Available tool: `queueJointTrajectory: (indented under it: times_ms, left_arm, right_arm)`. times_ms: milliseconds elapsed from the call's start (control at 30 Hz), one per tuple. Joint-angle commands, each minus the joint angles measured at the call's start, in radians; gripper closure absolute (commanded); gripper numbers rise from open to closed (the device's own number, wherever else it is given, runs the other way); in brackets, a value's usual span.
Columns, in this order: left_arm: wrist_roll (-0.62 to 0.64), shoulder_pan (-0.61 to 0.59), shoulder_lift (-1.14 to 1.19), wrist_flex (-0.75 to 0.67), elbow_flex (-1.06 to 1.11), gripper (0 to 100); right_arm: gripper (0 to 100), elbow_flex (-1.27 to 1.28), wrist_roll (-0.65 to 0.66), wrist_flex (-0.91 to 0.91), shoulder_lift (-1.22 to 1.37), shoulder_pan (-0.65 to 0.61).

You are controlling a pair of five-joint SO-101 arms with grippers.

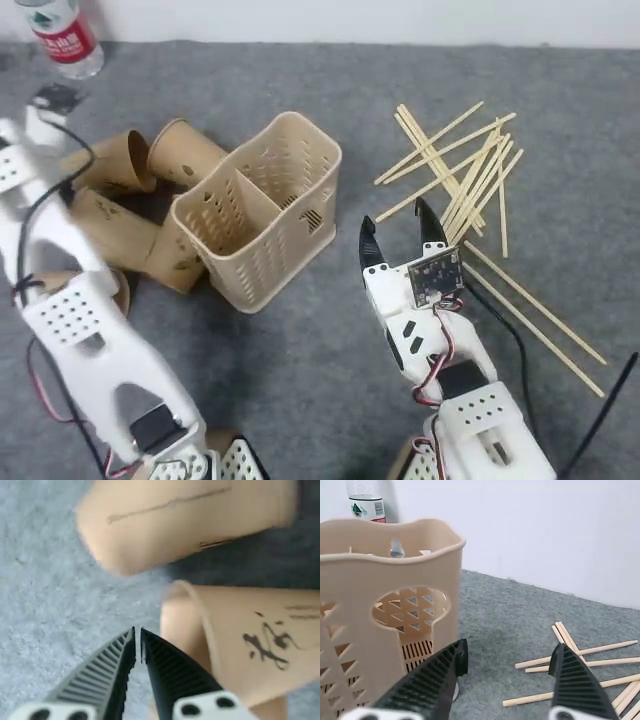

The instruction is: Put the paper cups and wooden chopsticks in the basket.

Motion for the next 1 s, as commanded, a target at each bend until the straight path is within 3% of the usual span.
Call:
queueJointTrajectory:
  times_ms: [0,400,533,700,867,967]
  left_arm:
    - [-0.012,0.092,-0.216,0.034,0.159,99]
    - [-0.018,0.262,-0.643,0.034,0.708,99]
    - [-0.021,0.265,-0.752,0.029,0.739,99]
    - [-0.014,0.161,-0.806,-0.046,0.673,98]
    - [0.028,0.005,-0.809,-0.101,0.615,79]
    - [0.028,-0.015,-0.793,-0.107,0.618,73]
  right_arm:
    - [72.9,0.015,0.015,0.004,-0.013,0.001]
    - [72.9,0.015,0.017,0.001,-0.013,0.004]
    - [72.9,0.015,0.017,0.001,-0.013,0.004]
    - [72.9,0.018,0.017,0.004,-0.013,0.004]
    - [72.9,0.018,0.017,0.004,-0.013,0.005]
    - [72.9,0.018,0.017,0.004,-0.012,0.004]
